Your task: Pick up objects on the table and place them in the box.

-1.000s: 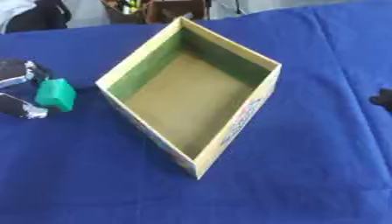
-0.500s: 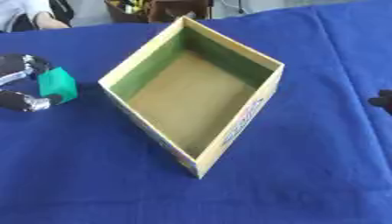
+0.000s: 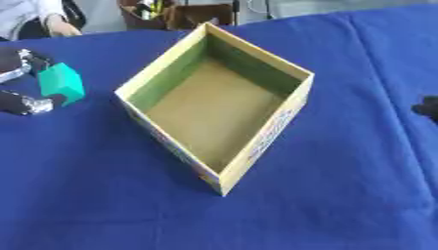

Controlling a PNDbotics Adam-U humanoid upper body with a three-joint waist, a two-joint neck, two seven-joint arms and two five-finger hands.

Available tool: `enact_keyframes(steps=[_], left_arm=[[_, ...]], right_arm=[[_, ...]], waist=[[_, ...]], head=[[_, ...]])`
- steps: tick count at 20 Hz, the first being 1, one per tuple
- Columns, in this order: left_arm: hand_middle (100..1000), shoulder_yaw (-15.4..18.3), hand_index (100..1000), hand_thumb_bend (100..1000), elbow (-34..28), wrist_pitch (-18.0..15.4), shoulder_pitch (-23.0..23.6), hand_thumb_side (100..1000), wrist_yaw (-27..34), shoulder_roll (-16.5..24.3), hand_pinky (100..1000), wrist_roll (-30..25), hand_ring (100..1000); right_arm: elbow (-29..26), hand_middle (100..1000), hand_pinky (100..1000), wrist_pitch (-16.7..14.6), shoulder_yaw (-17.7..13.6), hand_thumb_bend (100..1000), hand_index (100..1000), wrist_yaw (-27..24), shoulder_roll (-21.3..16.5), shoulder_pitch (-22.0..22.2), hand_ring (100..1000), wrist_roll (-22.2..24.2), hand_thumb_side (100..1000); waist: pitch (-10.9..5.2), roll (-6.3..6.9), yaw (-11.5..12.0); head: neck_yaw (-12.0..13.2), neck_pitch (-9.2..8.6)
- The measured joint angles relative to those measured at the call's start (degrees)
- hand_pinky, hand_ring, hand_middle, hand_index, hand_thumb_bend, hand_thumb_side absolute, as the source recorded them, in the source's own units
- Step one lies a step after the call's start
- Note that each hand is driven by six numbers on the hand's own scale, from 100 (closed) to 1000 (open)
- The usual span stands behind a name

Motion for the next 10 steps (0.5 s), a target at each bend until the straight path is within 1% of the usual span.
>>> enact_keyframes(steps=[2,5,10], left_arm=[[599,-0.18,731,102,-0.59,0.13,0.0,885,0.65,0.01,519,-0.13,605],[587,-0.42,718,100,-1.46,0.29,-0.15,884,2.26,0.01,509,-0.57,595],[568,-1.35,700,100,-3.75,0.06,-3.01,880,5.63,-0.67,500,-2.11,582]], right_arm=[[0.0,712,946,-0.02,0.0,100,845,-0.42,-0.26,0.0,914,-0.02,848],[0.0,711,945,-0.04,-0.01,100,845,-1.02,-0.46,0.01,913,-0.04,848],[0.0,711,944,-0.2,-0.02,100,845,-1.69,-0.95,0.04,912,-0.2,848]], waist=[[-0.39,0.0,0.17],[-0.83,0.0,0.18],[-1.72,0.02,0.03]], head=[[-0.04,0.35],[-0.07,0.39],[-0.24,0.88]])
